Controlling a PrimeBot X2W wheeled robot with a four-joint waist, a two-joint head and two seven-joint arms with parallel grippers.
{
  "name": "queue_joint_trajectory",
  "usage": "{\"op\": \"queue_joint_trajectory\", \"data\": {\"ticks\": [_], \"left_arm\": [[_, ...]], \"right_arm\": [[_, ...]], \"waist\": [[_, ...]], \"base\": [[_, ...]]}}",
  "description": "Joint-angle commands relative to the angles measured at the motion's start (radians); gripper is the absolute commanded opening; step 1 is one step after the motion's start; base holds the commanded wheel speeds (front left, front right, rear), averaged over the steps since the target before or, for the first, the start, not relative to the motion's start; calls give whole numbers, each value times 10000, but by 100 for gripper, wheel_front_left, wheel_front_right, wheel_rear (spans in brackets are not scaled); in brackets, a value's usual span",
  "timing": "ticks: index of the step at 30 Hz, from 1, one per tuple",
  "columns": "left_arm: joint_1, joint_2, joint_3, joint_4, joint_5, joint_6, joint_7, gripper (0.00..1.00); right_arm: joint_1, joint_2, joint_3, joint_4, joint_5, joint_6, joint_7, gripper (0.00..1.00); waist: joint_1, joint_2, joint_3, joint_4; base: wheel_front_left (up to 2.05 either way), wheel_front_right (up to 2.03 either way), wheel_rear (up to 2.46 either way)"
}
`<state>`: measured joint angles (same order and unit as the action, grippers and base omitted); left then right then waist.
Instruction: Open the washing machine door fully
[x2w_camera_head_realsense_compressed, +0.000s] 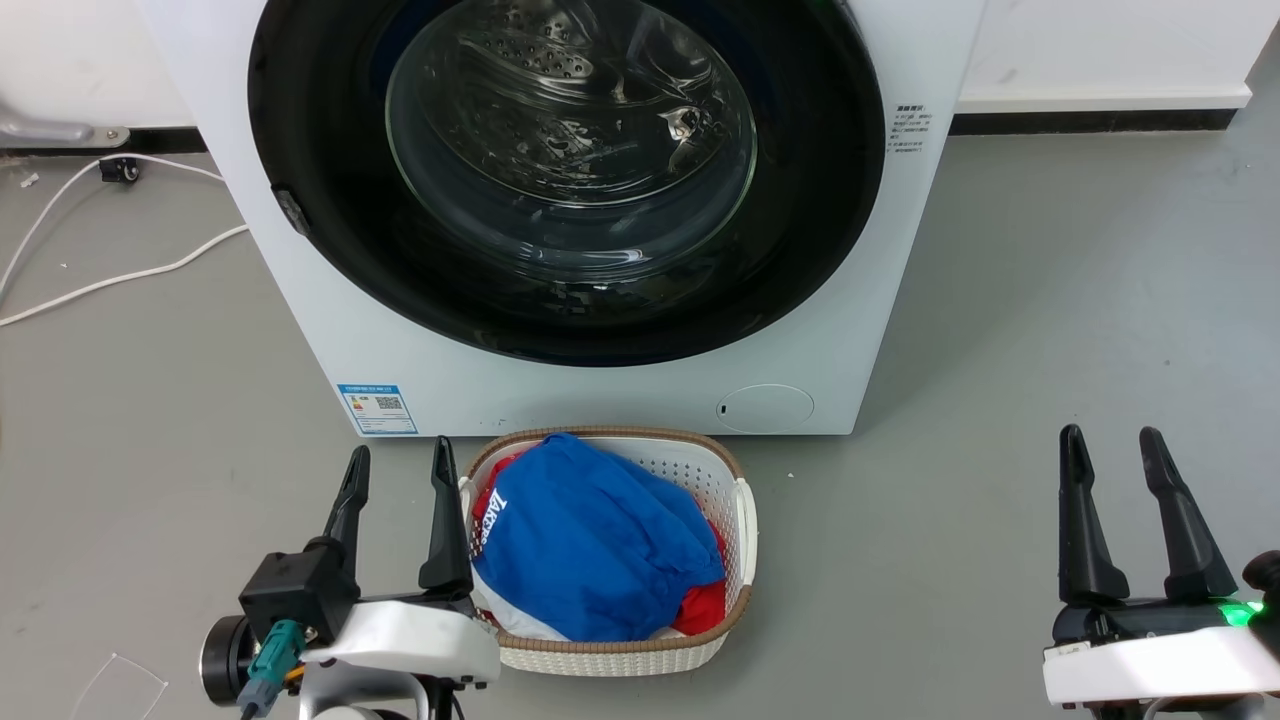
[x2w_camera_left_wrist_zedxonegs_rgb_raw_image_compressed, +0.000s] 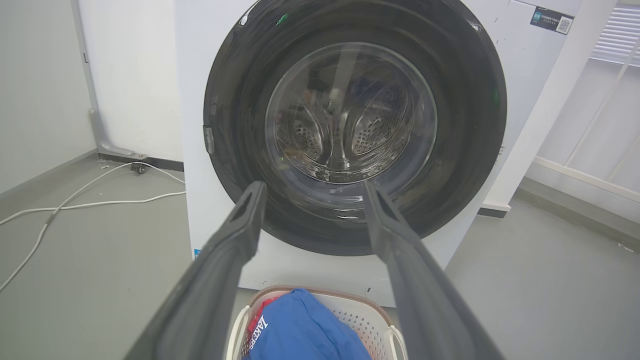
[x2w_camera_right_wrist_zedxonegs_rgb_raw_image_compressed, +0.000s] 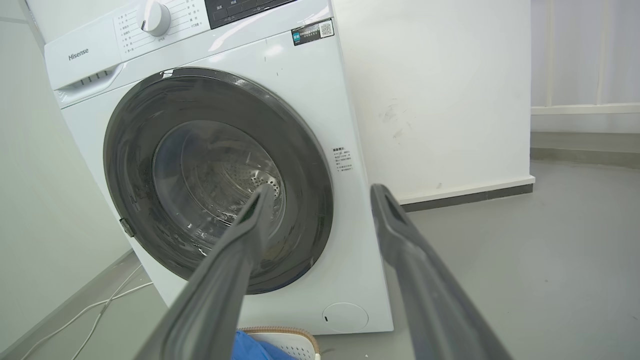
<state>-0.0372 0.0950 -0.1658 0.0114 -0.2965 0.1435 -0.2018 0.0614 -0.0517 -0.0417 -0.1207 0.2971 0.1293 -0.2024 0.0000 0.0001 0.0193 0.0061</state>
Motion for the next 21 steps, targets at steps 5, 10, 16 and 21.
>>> {"op": "queue_joint_trajectory", "data": {"ticks": [5,10,16,21], "left_arm": [[122,-80,99,57,529,-58,-165,100],[179,-179,154,197,943,-112,-260,100],[260,-255,193,281,1437,-180,-382,100],[299,-299,233,356,1829,-167,-474,100]], "right_arm": [[87,14,25,-146,-442,22,-160,100],[162,16,60,-161,-723,23,-265,100],[234,19,51,-92,-939,22,-376,100],[337,21,43,-12,-1199,22,-461,100]], "waist": [[0,-1,-2,7],[0,-1,-8,32],[0,-1,-14,46],[0,-1,-19,48]], "base": [[0,0,0],[0,0,0],[0,0,0],[0,0,0]]}}
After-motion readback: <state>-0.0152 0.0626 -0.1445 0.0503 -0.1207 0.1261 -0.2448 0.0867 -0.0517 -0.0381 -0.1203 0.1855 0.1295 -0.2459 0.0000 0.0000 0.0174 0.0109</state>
